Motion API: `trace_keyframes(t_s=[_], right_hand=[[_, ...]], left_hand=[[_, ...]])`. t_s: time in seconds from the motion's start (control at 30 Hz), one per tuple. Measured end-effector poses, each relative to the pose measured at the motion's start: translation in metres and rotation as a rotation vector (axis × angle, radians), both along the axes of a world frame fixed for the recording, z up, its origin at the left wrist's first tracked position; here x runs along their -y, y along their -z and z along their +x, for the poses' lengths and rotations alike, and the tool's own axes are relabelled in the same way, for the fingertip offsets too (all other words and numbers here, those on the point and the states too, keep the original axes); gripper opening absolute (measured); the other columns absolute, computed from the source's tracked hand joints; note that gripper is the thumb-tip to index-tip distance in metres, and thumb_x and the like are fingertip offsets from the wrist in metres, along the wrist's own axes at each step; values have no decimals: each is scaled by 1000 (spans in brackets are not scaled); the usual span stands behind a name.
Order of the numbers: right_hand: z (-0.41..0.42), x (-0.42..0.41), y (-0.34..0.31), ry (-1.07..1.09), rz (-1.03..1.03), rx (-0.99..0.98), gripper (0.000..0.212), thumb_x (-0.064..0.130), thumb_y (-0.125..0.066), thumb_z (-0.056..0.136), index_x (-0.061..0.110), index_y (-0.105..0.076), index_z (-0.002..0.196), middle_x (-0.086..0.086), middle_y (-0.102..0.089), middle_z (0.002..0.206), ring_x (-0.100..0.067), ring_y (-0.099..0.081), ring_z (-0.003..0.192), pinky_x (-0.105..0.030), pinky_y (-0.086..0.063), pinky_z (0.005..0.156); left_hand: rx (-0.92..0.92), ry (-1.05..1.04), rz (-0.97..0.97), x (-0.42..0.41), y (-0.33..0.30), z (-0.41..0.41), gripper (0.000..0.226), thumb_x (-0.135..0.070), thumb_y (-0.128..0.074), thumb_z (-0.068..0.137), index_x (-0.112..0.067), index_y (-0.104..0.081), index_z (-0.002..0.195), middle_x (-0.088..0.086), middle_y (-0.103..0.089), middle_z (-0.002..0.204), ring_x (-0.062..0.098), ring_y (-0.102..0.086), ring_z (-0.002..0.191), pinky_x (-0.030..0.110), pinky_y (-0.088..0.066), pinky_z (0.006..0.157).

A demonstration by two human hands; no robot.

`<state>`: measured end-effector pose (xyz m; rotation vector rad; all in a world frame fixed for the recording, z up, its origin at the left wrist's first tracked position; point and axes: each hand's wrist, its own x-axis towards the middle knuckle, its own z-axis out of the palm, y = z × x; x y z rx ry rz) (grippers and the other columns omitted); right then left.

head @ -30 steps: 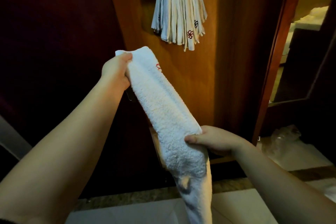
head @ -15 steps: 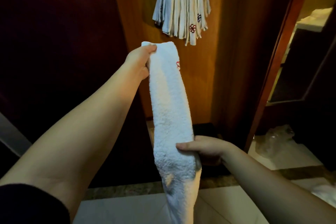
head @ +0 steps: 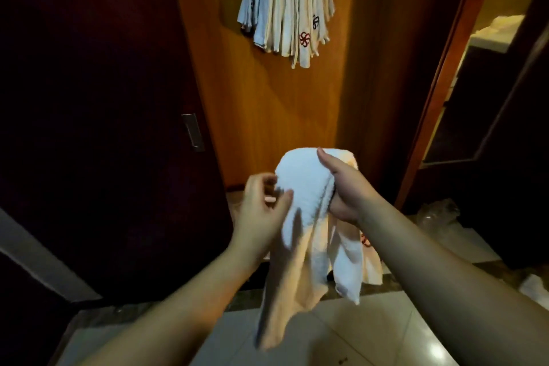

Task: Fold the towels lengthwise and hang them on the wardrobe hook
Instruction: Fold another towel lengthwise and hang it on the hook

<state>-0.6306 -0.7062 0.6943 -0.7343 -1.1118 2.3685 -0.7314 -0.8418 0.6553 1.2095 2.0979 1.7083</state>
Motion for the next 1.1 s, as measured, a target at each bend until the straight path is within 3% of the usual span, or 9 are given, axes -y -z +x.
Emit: trace_keyframes(t_s=[0.1,0.2,0.33,0.43,0.57,0.67,0.8,0.93,1.1], right_hand=[[-5,4,-10,182,-29,-26,55,35,-66,94,10,-47,139,-11,-72,114,-30,-70,104,-41,-58,80],[-11,6,-26,252,-45,-90,41,32,-65,96,10,-53,128,-8,-75,107,-28,-71,99,-39,-59,72],[-12,6,-51,267,-14,-121,21,31,-65,95,14,-59,105,-7,-76,97,-27,-73,93,-40,-59,76],[-11,2,-70,324,54,-126,25,29,-69,92,14,-60,110,-7,-77,101,-27,-74,93,-45,-59,84],[-5,-9,-83,428,192,-43,43,29,-67,94,13,-50,130,-3,-72,112,-22,-70,103,-42,-55,94],[2,-24,-84,574,450,190,61,39,-63,95,11,-35,141,-3,-52,132,-25,-52,125,-44,-45,108],[12,-39,-84,641,633,329,67,40,-57,98,5,-29,147,-7,-51,131,-25,-51,122,-37,-45,102],[7,-56,-83,716,444,236,62,36,-65,92,14,-34,141,-1,-56,113,-22,-58,111,-34,-51,92],[12,-73,-77,813,253,171,62,33,-66,90,21,-36,143,-4,-61,110,-22,-62,102,-38,-57,86]], left_hand=[[-8,32,-136,6,30,22,48,-34,-71,88,-32,-41,125,-20,-44,116,-4,-48,108,17,-42,89],[-32,-70,-258,-8,33,23,59,-41,-66,89,-30,-33,137,-23,-33,122,1,-43,112,29,-47,90],[-91,-139,-270,-28,32,10,40,-32,-64,91,-29,-47,127,-19,-51,115,5,-56,100,35,-55,82],[-86,-194,-333,-32,31,-5,11,-28,-60,93,-32,-57,103,-15,-62,95,4,-60,81,34,-56,69],[-115,-272,-264,-19,20,-32,20,-13,-64,83,-27,-49,79,-9,-56,87,16,-58,78,31,-41,57],[-233,-342,-224,-3,-8,-57,17,-14,-61,83,-23,-47,81,-7,-56,78,17,-56,69,35,-38,55],[-470,-345,-473,15,-25,-93,14,-18,-58,87,-27,-55,98,-10,-58,90,22,-62,79,36,-48,62],[-520,-351,-666,34,-15,-115,20,-22,-53,85,-28,-63,101,-9,-60,94,20,-63,82,35,-52,66],[-330,-424,-556,55,-22,-136,14,-18,-62,84,-29,-56,91,-4,-61,86,17,-60,72,38,-54,60]])
